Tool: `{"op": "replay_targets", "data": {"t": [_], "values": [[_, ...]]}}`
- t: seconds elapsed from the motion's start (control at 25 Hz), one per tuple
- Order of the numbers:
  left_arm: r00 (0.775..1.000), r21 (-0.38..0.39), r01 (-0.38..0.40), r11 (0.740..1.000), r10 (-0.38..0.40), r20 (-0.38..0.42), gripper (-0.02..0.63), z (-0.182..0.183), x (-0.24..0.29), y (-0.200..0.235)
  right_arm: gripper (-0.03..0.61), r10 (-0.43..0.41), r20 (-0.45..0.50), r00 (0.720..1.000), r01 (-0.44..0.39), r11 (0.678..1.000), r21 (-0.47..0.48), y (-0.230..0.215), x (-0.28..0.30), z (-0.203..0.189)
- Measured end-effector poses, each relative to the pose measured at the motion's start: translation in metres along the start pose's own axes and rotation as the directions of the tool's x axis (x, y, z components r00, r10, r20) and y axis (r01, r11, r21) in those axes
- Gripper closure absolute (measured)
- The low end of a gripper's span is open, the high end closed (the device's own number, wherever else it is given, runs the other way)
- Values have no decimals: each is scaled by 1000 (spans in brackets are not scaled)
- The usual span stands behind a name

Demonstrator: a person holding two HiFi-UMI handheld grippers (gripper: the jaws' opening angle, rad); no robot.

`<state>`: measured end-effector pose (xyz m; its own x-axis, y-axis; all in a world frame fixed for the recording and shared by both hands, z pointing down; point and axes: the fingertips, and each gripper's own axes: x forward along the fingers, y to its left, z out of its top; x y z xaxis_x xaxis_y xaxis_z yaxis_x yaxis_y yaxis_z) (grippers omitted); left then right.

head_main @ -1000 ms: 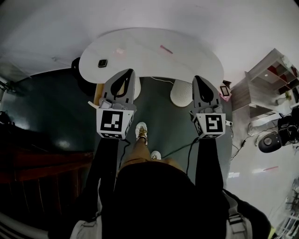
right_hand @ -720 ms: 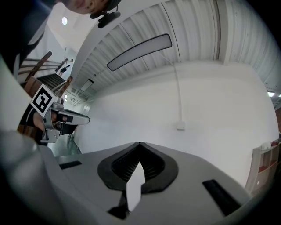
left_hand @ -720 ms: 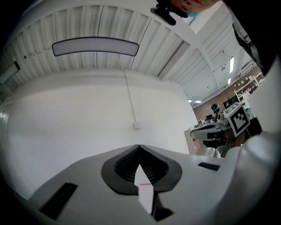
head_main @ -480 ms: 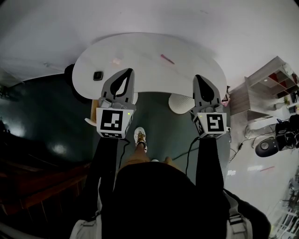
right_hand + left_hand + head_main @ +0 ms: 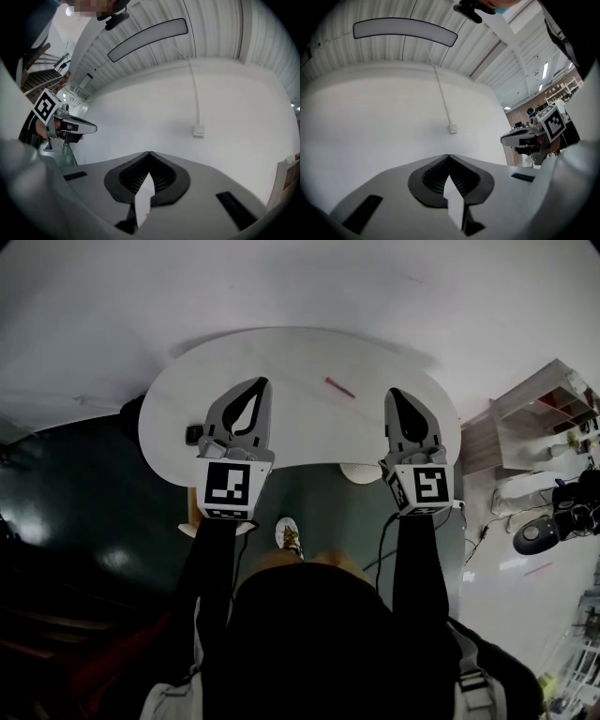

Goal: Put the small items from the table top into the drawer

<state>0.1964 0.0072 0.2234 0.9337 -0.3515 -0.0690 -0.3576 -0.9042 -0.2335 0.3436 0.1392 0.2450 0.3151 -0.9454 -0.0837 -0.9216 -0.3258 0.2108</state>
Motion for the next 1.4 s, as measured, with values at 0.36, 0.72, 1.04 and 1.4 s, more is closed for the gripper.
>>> {"op": "replay_targets", "data": {"t": [0.36, 0.72, 1.04, 1.4], "values": [[997, -30, 80, 996, -81, -4, 600, -23, 44, 8, 560, -54, -55, 997, 54, 999, 2, -10, 28, -28], [996, -66, 86, 994, -88, -20, 600, -36, 65, 12, 560, -62, -82, 995, 63, 998, 6, -24, 51, -44], [998, -80, 66, 995, -66, -3, 600, -32, 93, 26, 560, 1, -72, 997, 1, 1000, 21, -39, 95, -48], [999, -108, 26, 994, -31, -40, 600, -42, 138, 28, 560, 95, -101, 990, -92, 995, 34, -59, 148, -76]]}}
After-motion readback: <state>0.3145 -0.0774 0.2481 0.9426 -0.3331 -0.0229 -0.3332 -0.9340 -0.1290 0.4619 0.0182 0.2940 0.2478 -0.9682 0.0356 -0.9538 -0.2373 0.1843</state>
